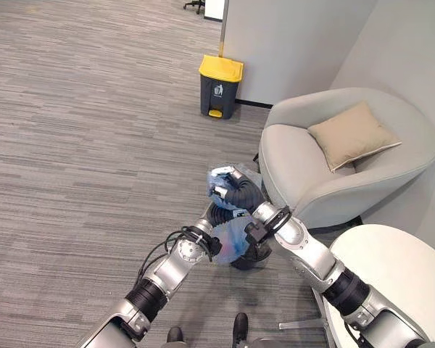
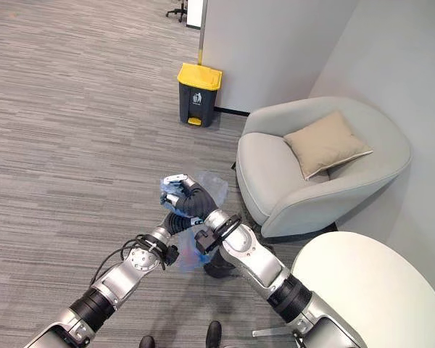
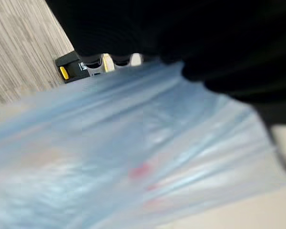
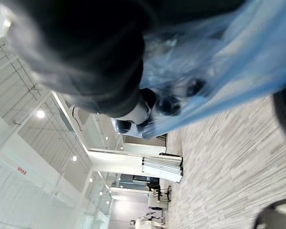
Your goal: Gather garbage on tea table into small bin, then transfer packed bag to large trash can.
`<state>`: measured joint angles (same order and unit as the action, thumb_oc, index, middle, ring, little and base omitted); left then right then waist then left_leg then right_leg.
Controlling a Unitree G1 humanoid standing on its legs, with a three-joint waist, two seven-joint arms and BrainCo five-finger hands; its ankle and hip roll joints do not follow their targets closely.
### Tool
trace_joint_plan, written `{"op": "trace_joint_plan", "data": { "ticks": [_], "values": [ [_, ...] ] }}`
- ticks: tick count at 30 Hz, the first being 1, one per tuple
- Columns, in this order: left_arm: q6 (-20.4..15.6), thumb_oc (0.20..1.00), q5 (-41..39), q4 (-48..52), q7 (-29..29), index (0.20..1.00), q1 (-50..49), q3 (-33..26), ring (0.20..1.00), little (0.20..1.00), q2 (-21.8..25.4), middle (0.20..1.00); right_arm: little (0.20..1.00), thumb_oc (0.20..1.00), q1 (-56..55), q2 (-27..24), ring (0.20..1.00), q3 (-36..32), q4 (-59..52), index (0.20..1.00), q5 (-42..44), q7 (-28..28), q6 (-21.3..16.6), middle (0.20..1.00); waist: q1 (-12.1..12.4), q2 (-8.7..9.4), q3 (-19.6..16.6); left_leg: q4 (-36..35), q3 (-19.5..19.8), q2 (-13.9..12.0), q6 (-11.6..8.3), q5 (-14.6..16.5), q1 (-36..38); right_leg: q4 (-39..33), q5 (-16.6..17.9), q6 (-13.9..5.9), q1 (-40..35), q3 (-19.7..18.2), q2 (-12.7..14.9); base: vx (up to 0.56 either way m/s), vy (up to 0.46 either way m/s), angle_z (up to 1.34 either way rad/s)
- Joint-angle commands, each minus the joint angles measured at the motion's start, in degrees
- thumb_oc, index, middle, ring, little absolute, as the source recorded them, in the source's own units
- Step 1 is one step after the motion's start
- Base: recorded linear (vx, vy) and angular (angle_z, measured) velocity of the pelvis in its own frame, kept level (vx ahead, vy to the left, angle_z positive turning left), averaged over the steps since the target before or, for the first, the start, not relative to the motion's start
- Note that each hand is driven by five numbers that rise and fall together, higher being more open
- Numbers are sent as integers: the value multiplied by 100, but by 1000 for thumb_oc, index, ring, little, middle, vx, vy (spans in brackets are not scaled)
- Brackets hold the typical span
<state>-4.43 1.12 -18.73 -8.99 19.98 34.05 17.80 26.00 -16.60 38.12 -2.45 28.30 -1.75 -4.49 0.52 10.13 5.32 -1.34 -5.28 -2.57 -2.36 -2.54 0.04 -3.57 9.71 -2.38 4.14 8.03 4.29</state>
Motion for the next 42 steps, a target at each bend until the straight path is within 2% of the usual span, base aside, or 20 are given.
{"op": "trace_joint_plan", "data": {
  "ticks": [1,2,8,14,15,16,17,18,19,31,37,42],
  "values": [
    [-86,686,-30,-529,-147,686,820,512,686,686,-588,686,200,200,966,883,200,130,-283,200,468,49,-541,200,31,-10,-86,-195,-23,62,64,366,-92,321,-1053,-381,-314,-100,-93,0,0,0],
    [-87,200,-30,-531,-148,200,823,511,200,200,-589,200,200,200,968,882,200,131,-281,200,468,49,-542,200,31,-11,-84,-195,-24,62,64,366,-91,321,-1053,-381,-315,-100,-93,0,0,0],
    [-199,200,-345,-290,-351,200,979,367,200,200,-577,200,200,200,840,790,200,234,-216,200,445,81,-510,200,-12,-43,-87,-219,-53,65,62,360,-61,313,-1040,-382,-316,-119,-86,0,0,0],
    [-324,200,-680,271,-378,200,760,46,200,200,-368,200,200,200,472,470,200,125,-111,200,-74,143,-386,200,-54,-131,-107,-266,-61,83,64,369,30,273,-1049,-387,-379,-133,-79,26,9,-1],
    [-320,200,-689,333,-367,200,724,14,200,200,-343,200,241,241,442,441,241,101,-108,241,-163,132,-364,241,-56,-138,-113,-270,-61,84,64,370,40,264,-1048,-388,-392,-136,-78,0,0,0],
    [-331,200,-711,393,-351,200,669,-26,200,200,-322,200,520,520,414,399,520,74,-98,520,-280,142,-340,520,-59,-146,-120,-274,-64,84,62,371,47,254,-1050,-391,-403,-132,-75,0,0,0],
    [-341,200,-721,466,-341,200,600,-84,200,200,-285,200,749,749,374,335,749,28,-105,749,-438,141,-331,749,-66,-156,-126,-279,-63,86,65,376,60,248,-1051,-391,-412,-128,-74,0,0,0],
    [-341,200,-721,466,-341,200,600,-84,200,200,-285,200,749,749,374,335,749,28,-105,749,-438,141,-331,749,-66,-156,-126,-279,-63,86,65,376,60,248,-1051,-391,-412,-128,-74,0,0,0],
    [-367,200,-771,622,-340,200,398,-262,200,200,-183,200,1000,1000,261,131,1000,-121,-194,1000,-928,108,-294,1000,-79,-175,-147,-285,-61,88,66,382,86,229,-1055,-394,-439,-129,-76,31,-9,-1],
    [-439,200,-802,727,-457,200,-329,-963,200,200,89,200,1000,1000,306,-902,1000,-742,-1171,1000,-2884,-152,-515,1000,-125,-245,-234,-305,-77,85,71,388,151,166,-1049,-407,-506,-172,-92,7,-2,-2],
    [-420,200,-763,759,-477,200,-698,-1361,200,200,244,200,1000,1000,86,-1423,1000,-1037,-1507,1000,-3254,-128,-598,1000,-172,-279,-281,-318,-104,71,57,388,184,128,-1046,-411,-543,-187,-99,7,-3,-9],
    [-390,200,-797,731,-360,200,-1127,-1776,200,200,358,200,1000,1000,-652,-1816,1000,-1522,-1527,1000,-3357,-56,-629,1000,-225,-324,-306,-324,-120,74,54,391,200,120,-1045,-414,-553,-194,-102,0,0,0]
  ]
}}
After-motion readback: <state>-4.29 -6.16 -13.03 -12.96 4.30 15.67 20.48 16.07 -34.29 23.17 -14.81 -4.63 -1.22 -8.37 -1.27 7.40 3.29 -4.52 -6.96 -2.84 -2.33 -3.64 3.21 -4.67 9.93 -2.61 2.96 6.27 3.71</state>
